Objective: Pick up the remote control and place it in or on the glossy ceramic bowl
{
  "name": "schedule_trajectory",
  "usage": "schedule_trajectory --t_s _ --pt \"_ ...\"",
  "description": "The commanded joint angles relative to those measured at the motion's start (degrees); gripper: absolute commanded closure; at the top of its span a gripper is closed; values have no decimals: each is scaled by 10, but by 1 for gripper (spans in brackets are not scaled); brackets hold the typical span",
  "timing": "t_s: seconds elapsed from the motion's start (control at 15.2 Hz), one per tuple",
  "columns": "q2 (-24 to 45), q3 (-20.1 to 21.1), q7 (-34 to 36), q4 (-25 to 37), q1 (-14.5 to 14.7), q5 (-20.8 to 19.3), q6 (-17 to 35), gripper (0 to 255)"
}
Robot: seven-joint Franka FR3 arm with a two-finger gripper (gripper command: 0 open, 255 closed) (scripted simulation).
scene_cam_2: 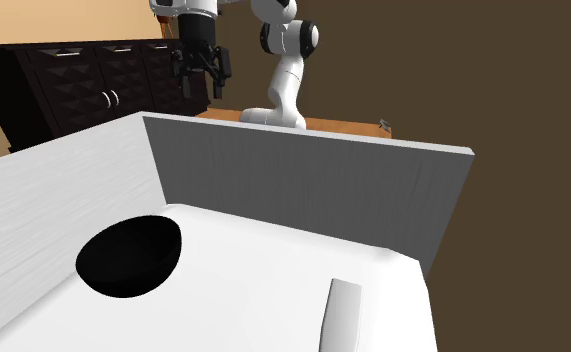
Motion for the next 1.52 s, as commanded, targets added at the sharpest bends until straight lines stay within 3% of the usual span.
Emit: schedule_trajectory --t_s 0.0,0.79,1.45 --pt "0 0 0 0 0 0 0 0" --pt "146 116 104 -5 35 37 120 0" --pt "321 204 200 61 54 22 200 0"
